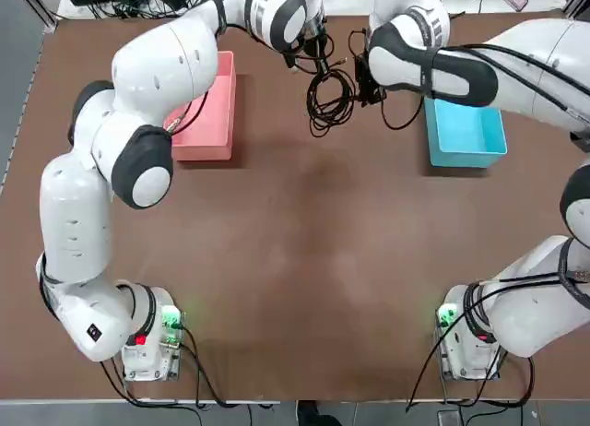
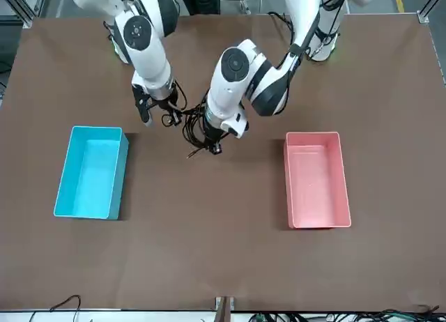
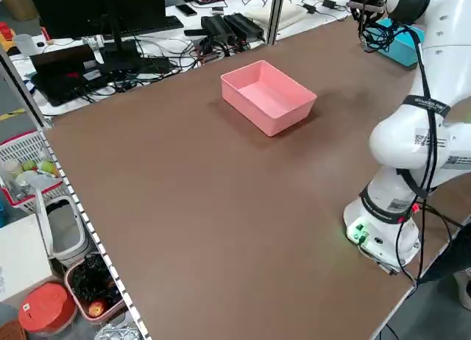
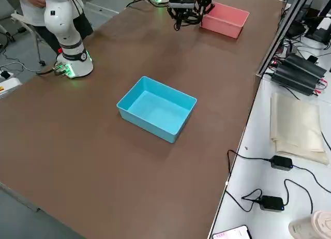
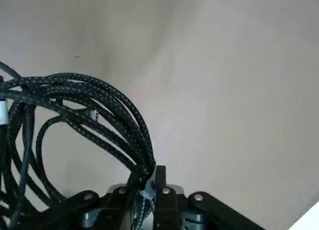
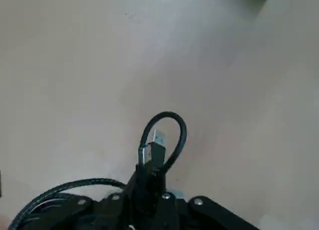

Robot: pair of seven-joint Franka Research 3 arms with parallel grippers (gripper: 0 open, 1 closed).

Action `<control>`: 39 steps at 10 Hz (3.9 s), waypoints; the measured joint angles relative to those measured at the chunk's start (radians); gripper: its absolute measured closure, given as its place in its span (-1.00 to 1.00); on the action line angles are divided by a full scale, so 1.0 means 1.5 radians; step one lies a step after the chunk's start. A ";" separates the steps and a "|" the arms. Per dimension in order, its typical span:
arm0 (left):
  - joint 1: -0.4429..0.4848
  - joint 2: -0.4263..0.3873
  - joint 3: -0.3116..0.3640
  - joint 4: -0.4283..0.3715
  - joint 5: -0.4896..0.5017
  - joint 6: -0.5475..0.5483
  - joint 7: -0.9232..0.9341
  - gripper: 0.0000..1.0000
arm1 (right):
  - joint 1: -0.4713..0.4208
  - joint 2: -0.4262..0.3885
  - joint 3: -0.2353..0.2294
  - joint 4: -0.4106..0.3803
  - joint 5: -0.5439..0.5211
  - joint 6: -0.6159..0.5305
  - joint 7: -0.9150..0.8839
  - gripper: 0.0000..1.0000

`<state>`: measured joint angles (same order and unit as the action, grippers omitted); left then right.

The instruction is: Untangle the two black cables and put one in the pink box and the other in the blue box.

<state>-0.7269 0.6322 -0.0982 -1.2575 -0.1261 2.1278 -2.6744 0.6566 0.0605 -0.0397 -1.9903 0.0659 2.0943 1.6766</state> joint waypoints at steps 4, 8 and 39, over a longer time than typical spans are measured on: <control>0.000 -0.002 0.001 0.005 0.000 0.000 0.000 0.71 | -0.006 0.000 -0.009 0.021 0.000 -0.044 -0.028 0.70; 0.002 0.007 0.016 -0.002 0.002 -0.007 0.013 0.71 | -0.128 -0.003 -0.019 0.114 0.002 -0.221 -0.237 0.70; 0.413 -0.324 0.014 -0.249 0.095 -0.199 0.857 -1.00 | -0.439 0.245 -0.021 0.102 -0.076 0.102 -1.141 -0.74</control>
<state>-0.1068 0.1465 -0.0778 -1.6310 0.0159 1.8289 -1.3893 -0.0025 0.4273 -0.0718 -1.8375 -0.0488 2.2478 -0.0342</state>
